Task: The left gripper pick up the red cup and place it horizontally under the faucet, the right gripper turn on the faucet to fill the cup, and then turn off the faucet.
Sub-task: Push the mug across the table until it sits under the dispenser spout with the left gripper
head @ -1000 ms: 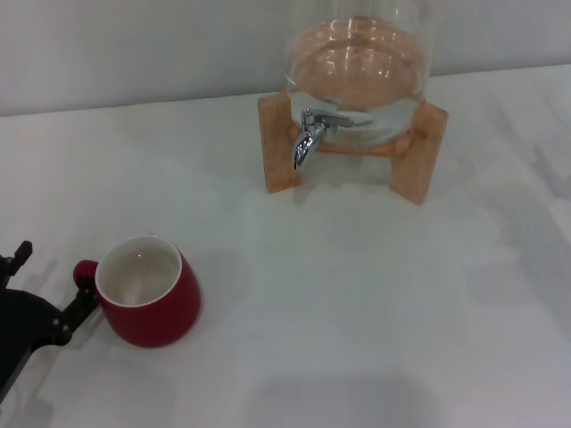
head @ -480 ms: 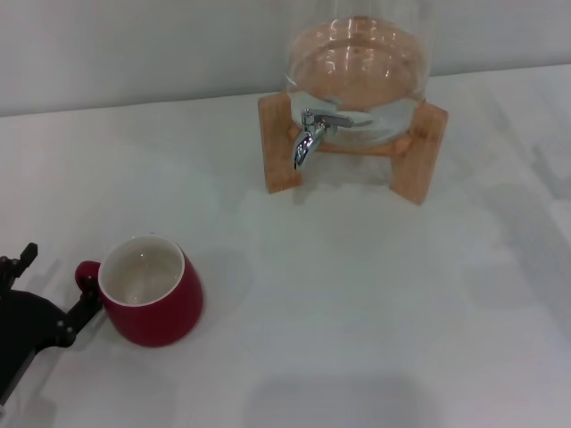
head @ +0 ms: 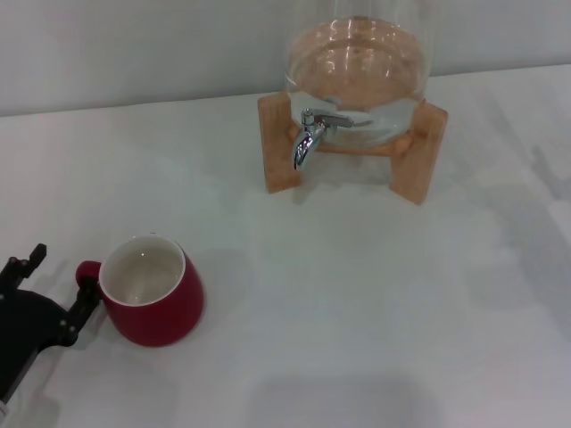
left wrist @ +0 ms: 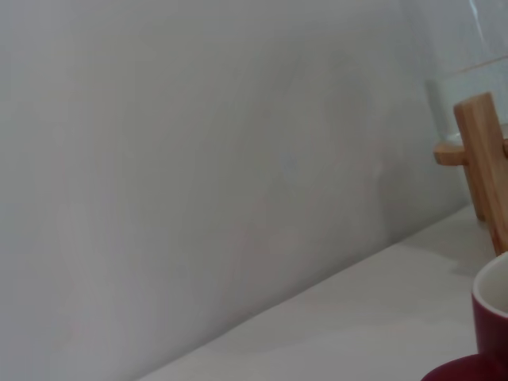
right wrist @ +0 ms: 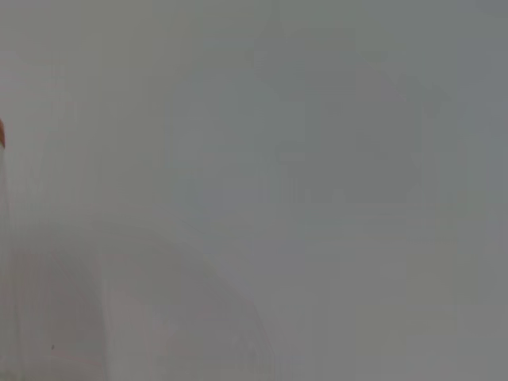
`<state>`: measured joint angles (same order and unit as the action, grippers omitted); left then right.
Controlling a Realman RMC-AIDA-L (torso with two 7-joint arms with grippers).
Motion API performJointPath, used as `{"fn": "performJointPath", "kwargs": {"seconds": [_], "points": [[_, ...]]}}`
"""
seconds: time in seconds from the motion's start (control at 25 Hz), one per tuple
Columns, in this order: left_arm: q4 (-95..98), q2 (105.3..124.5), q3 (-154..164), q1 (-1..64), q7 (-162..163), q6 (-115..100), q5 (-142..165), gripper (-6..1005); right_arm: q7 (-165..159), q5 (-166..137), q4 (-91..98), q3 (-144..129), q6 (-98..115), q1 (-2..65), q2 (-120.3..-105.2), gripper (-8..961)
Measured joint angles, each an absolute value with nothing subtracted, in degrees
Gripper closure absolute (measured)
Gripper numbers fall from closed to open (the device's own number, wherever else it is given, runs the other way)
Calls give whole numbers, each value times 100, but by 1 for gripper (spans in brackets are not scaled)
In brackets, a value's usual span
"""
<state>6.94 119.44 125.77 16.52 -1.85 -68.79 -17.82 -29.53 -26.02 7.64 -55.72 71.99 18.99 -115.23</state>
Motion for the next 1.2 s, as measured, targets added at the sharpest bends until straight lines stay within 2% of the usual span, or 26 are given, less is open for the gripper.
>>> {"fn": "performJointPath", "kwargs": {"seconds": [0.16, 0.4, 0.6, 1.2], "points": [[696, 11954, 12577, 1652, -208, -6879, -1782, 286, -2953, -2602, 764, -5572, 7198, 1904, -11522, 85], [704, 11954, 12577, 1652, -210, -6879, -1779, 430, -2953, -2602, 764, -5572, 7198, 1895, -11522, 85], [704, 11953, 12577, 1652, -211, -6880, -1775, 669, -2953, -2601, 764, -5572, 7198, 1896, -11522, 85], [704, 11945, 12575, 1653, -213, -6890, -1660, 857, -2953, -2602, 760, -5572, 7242, 1897, -11523, 85]]}}
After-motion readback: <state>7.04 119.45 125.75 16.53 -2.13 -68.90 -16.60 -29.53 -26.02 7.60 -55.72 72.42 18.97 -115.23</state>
